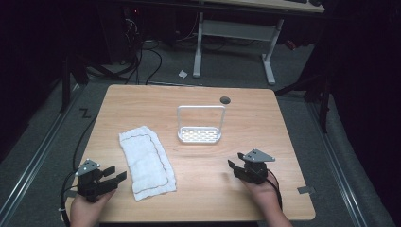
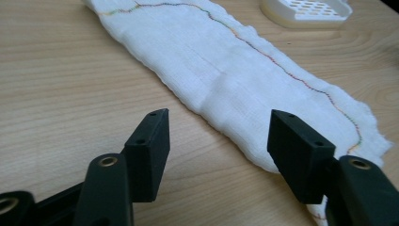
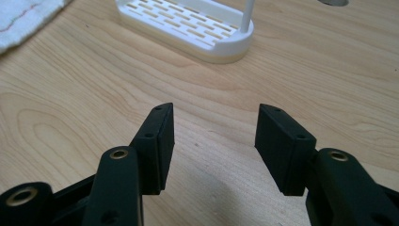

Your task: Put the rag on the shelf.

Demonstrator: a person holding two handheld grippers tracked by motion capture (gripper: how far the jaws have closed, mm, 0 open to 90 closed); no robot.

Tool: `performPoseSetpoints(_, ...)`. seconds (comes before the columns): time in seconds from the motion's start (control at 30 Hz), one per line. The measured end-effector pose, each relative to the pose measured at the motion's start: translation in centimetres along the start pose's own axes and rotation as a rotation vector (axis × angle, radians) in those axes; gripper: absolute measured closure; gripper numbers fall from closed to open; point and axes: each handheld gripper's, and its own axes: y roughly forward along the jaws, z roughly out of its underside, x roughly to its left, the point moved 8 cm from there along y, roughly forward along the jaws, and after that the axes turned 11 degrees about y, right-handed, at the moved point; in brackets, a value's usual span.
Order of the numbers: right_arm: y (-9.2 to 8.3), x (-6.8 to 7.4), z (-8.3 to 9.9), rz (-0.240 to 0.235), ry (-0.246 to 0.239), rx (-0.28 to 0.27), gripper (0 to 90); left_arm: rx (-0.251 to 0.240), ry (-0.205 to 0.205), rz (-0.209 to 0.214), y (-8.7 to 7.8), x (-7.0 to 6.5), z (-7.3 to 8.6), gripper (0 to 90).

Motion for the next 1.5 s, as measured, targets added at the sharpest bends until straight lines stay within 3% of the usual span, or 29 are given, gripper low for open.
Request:
performPoseSetpoints(0.07, 0.5, -0.1, 0.5, 0.0, -0.007, 0.021, 47.8, -0.007, -0.018, 0.007, -0.1, 0.1, 0.2, 39.0)
performPoseSetpoints(0.4, 0.6, -0.2, 0.6, -0.002, 0.002, 0.025, 47.9, 0.002, -0.012, 0.016, 0.1, 0.1, 0.5, 38.4)
performPoseSetpoints(0.5, 0.8, -0.2, 0.7, -0.003, 0.012, 0.031, 48.0, -0.014, 0.009, 0.028, 0.1, -0.8, 0.2, 39.5)
performPoseSetpoints(0.53, 0.9, -0.2, 0.7, -0.001, 0.008, 0.033, 48.2, -0.039, 0.023, 0.061, 0.1, -1.9, -0.5, 41.6)
performPoseSetpoints(0.57, 0.9, -0.2, 0.7, -0.003, 0.002, 0.033, 48.3, -0.039, 0.023, 0.061, 0.1, -1.9, -0.5, 42.5)
performPoseSetpoints(0.6, 0.9, -0.1, 0.7, -0.002, -0.001, 0.033, 48.4, -0.043, 0.067, 0.098, 0.3, -3.6, -1.0, 45.6)
performPoseSetpoints(0.63, 0.9, -0.1, 0.7, -0.002, -0.003, 0.032, 48.5, -0.039, 0.095, 0.106, 0.5, -4.6, -1.1, 49.0)
performPoseSetpoints(0.67, 0.9, -0.1, 0.7, -0.002, -0.003, 0.032, 48.5, -0.039, 0.095, 0.106, 0.5, -4.6, -1.1, 54.4)
performPoseSetpoints(0.7, 0.8, 0.0, 0.7, -0.001, -0.006, 0.032, 49.4, -0.021, 0.139, 0.106, 0.7, -5.5, -1.2, 64.2)
performPoseSetpoints(0.73, 0.9, 0.0, 0.8, -0.002, -0.007, 0.033, 49.5, 0.01, 0.216, 0.094, 1.4, -6.9, -1.3, 66.8)
performPoseSetpoints(0.77, 0.9, 0.0, 0.8, -0.004, -0.006, 0.035, 49.5, 0.027, 0.237, 0.083, 1.8, -7.3, -1.3, 74.4)
performPoseSetpoints(0.8, 0.9, 0.1, 0.8, -0.005, -0.007, 0.036, 49.6, 0.067, 0.264, 0.04, 2.5, -7.5, -1.1, 82.2)
performPoseSetpoints(0.83, 0.9, 0.1, 0.8, -0.005, -0.007, 0.036, 49.6, 0.067, 0.264, 0.04, 2.5, -7.5, -1.1, 86.5)
performPoseSetpoints(0.9, 1.0, 0.3, 0.8, -0.009, -0.01, 0.036, 49.7, 0.123, 0.266, 0.024, 3.7, -7.4, -0.7, 89.8)
performPoseSetpoints(0.97, 1.0, 0.6, 0.8, -0.017, -0.017, 0.037, 49.8, 0.167, 0.247, 0.048, 4.6, -7.5, 0.1, 90.0)
performPoseSetpoints(1.1, 1.0, 0.8, 0.8, -0.023, -0.023, 0.039, 49.9, 0.167, 0.234, 0.081, 4.4, -8.0, 0.3, 90.0)
performPoseSetpoints(1.2, 1.1, 1.1, 0.9, -0.039, -0.024, 0.049, 56.4, 0.169, 0.241, 0.166, 4.3, -9.6, 0.7, 90.0)
performPoseSetpoints(1.23, 1.1, 1.3, 0.9, -0.047, -0.027, 0.052, 58.4, 0.174, 0.276, 0.22, 4.2, -11.2, 1.0, 90.0)
performPoseSetpoints(1.4, 1.3, 2.6, 1.0, -0.083, -0.045, 0.066, 62.6, 0.176, 0.309, 0.239, 4.0, -12.6, 1.1, 89.8)
performPoseSetpoints(1.43, 1.7, 3.7, 1.0, -0.106, -0.058, 0.079, 64.9, 0.154, 0.298, 0.244, 3.8, -12.5, 0.8, 86.2)
performPoseSetpoints(1.5, 2.0, 4.3, 1.0, -0.116, -0.067, 0.091, 67.3, 0.09, 0.252, 0.225, 3.2, -11.5, -0.1, 84.0)
